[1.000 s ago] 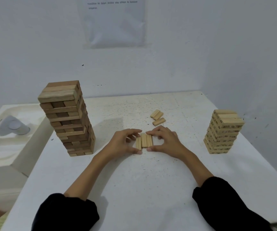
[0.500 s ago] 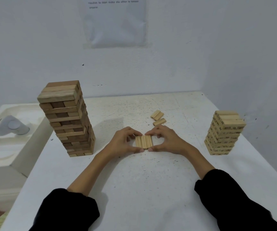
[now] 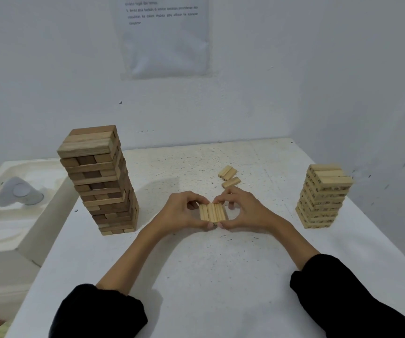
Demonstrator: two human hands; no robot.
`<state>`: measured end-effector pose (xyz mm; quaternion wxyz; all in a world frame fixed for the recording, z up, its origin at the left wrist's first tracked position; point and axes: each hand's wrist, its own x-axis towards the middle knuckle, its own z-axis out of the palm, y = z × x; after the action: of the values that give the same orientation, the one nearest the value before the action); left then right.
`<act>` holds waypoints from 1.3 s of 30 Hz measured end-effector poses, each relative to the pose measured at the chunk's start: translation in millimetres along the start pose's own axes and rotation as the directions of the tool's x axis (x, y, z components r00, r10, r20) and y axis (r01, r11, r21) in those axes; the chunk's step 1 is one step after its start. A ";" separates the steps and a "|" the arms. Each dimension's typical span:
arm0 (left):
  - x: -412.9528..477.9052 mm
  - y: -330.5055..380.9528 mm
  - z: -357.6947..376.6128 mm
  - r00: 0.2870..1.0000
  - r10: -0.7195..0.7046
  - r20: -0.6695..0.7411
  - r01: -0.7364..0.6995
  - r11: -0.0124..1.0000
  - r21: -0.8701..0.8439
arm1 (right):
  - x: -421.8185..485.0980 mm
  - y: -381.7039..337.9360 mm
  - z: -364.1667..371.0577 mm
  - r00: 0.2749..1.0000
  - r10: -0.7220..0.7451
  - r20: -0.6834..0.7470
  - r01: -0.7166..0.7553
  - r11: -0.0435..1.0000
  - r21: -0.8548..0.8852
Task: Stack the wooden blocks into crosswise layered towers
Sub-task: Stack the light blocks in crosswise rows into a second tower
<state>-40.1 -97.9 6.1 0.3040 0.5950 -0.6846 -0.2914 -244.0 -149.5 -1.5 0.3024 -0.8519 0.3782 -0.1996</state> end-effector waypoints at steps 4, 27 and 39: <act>6.7 22.9 -14.2 0.996 0.089 0.005 -0.089 0.995 0.055 | -4.0 -15.2 -22.4 0.999 -0.026 -0.045 0.026 1.000 -0.001; 81.2 198.4 50.5 0.915 0.401 0.048 -0.403 0.904 0.140 | -92.6 4.7 -217.5 0.983 0.151 -0.103 -0.167 0.971 -0.171; 89.1 191.5 77.3 0.941 0.324 0.092 -0.336 0.928 0.162 | -96.2 37.1 -212.4 0.979 0.195 -0.052 -0.200 0.974 -0.111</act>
<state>-230.8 -160.0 108.0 0.2731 0.4863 -0.8071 -0.1934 -445.3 -172.9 119.7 0.2630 -0.8219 0.4780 -0.1639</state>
